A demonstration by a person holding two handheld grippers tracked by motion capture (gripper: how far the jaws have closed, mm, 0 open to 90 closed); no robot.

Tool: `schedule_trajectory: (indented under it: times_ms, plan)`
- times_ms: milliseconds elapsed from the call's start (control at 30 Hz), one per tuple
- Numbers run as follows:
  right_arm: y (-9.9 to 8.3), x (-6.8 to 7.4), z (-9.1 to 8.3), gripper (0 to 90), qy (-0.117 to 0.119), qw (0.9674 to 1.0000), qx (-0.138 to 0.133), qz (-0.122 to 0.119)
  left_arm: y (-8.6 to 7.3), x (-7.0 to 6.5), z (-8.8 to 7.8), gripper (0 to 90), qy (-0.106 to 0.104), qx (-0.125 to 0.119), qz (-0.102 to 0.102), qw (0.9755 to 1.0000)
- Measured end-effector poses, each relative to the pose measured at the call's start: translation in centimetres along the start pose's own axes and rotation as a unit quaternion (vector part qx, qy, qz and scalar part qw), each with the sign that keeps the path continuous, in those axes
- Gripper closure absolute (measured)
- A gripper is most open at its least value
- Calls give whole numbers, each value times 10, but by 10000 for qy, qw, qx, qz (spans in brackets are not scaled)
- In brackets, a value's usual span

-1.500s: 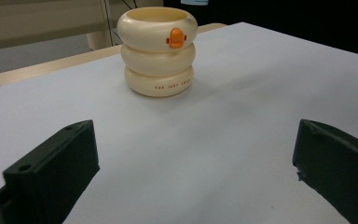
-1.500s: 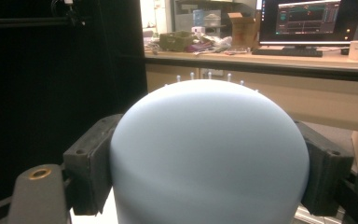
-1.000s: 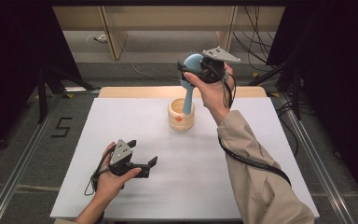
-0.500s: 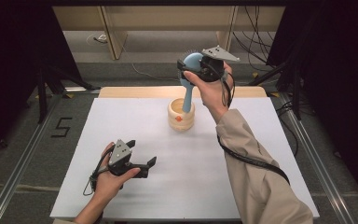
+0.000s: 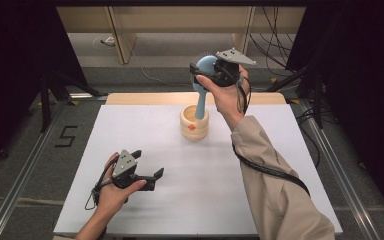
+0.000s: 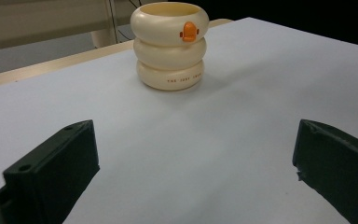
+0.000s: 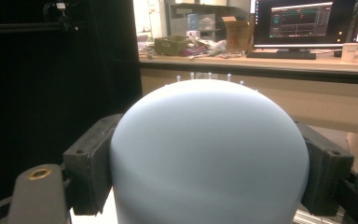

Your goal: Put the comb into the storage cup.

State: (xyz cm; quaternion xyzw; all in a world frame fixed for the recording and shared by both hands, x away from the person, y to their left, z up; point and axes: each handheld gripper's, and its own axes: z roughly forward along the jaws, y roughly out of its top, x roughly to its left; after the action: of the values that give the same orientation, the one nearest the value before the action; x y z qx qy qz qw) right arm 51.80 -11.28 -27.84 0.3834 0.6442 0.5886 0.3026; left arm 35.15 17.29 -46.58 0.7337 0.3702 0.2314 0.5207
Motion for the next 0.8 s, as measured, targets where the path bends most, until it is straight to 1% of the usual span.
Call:
schedule_trajectory:
  times_ms: [233, 533, 800]
  plan:
    - [0, -1, 2, 210, -23, 10000, -14, 29, -2, 3, -2, 0, 21, 20, 41, 10000]
    - [0, -2, 4, 210, -46, 10000, -27, 21, -3, 4, -4, 0, 46, 16, 17, 10000]
    - [-1, -4, 7, 209, -61, 9999, -45, 69, -3, 5, -4, 0, 69, 11, 7, 10000]
